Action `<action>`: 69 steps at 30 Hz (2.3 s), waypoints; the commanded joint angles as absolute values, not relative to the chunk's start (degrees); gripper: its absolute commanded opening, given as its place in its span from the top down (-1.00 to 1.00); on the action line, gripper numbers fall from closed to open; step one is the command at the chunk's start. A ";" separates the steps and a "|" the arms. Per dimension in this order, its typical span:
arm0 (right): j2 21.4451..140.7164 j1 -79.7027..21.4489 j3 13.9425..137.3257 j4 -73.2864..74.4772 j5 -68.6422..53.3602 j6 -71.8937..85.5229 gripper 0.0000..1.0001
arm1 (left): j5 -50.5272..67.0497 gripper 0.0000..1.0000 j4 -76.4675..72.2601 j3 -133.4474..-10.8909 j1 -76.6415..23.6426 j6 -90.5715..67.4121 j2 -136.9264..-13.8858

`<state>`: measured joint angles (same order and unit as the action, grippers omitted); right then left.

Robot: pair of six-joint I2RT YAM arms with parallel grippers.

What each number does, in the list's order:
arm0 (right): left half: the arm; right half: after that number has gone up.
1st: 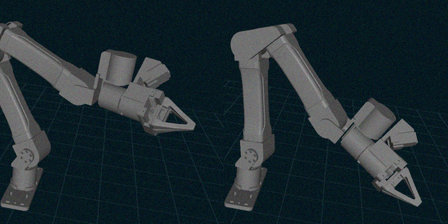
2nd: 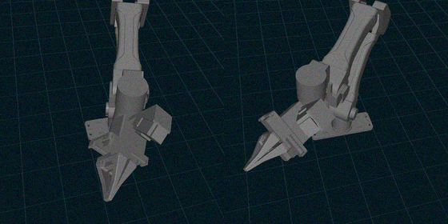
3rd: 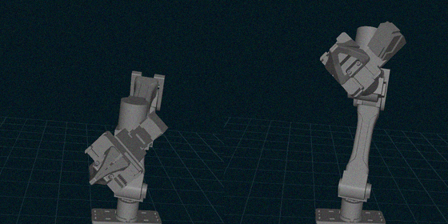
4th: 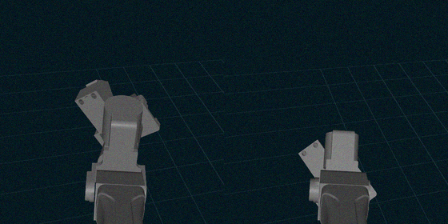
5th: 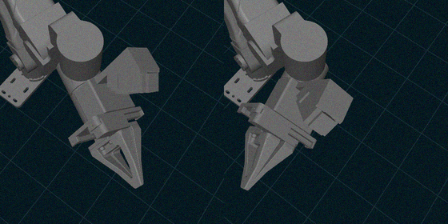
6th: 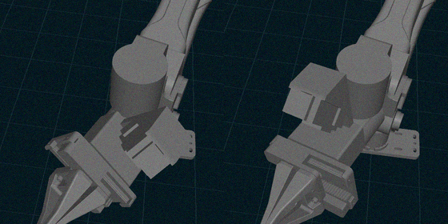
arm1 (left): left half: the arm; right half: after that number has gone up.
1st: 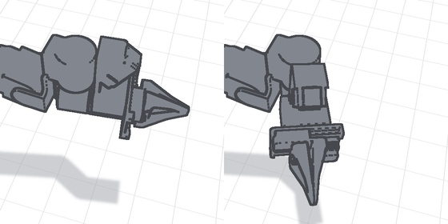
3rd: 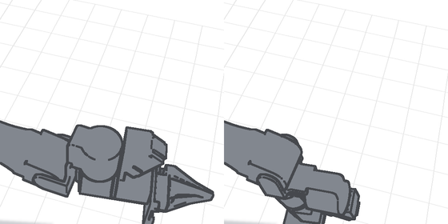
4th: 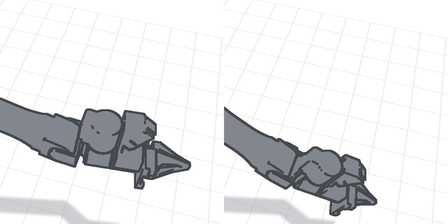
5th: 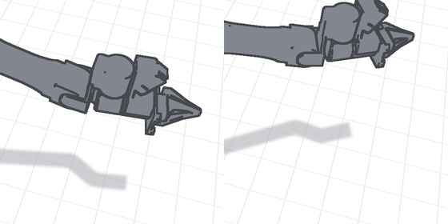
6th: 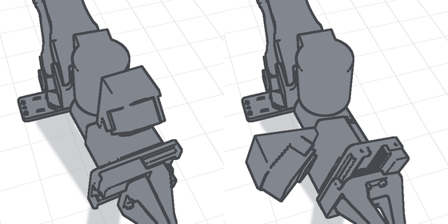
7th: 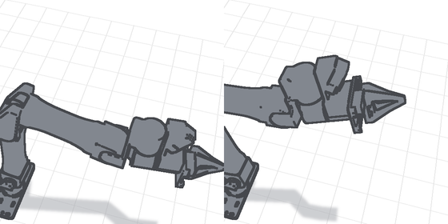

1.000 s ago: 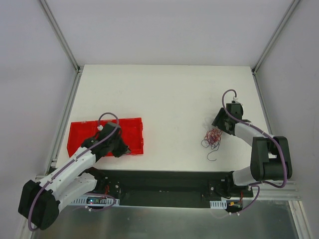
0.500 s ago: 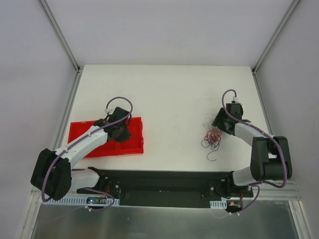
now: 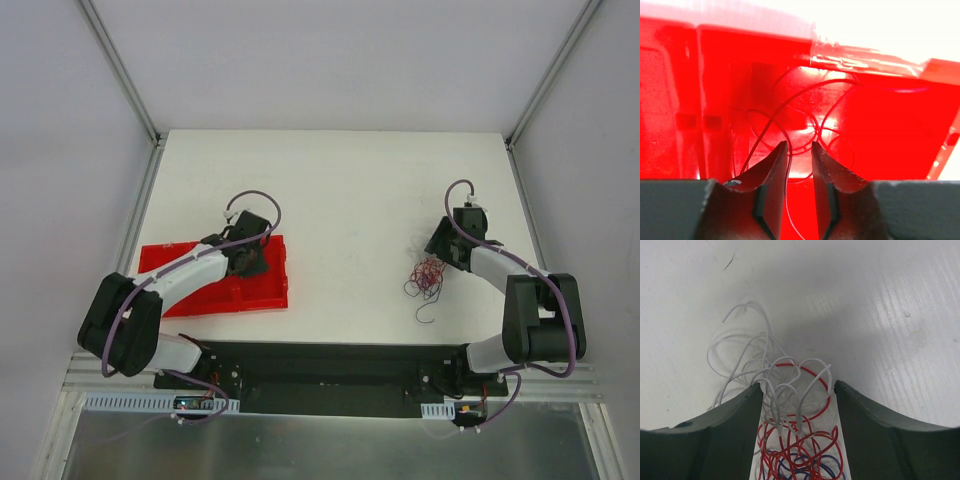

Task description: Untangle the cables

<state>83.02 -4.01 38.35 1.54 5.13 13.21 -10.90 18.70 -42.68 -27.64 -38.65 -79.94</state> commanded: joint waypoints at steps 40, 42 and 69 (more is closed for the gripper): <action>83.41 -4.92 39.81 3.34 5.45 12.48 -0.26 | -9.14 -0.01 22.48 -48.16 -27.16 -29.96 -69.28; 83.67 -4.92 40.16 3.43 5.54 12.48 -0.26 | -8.79 -0.08 26.08 -48.08 -27.16 -32.68 -66.54; 83.67 -5.01 40.08 3.43 5.62 12.39 -0.26 | -16.78 0.74 38.06 -49.39 -27.68 -39.29 -71.37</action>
<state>83.72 -4.56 39.29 2.44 5.17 12.80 -12.75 39.27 -47.97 -27.68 -39.83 -70.85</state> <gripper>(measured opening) 0.632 0.197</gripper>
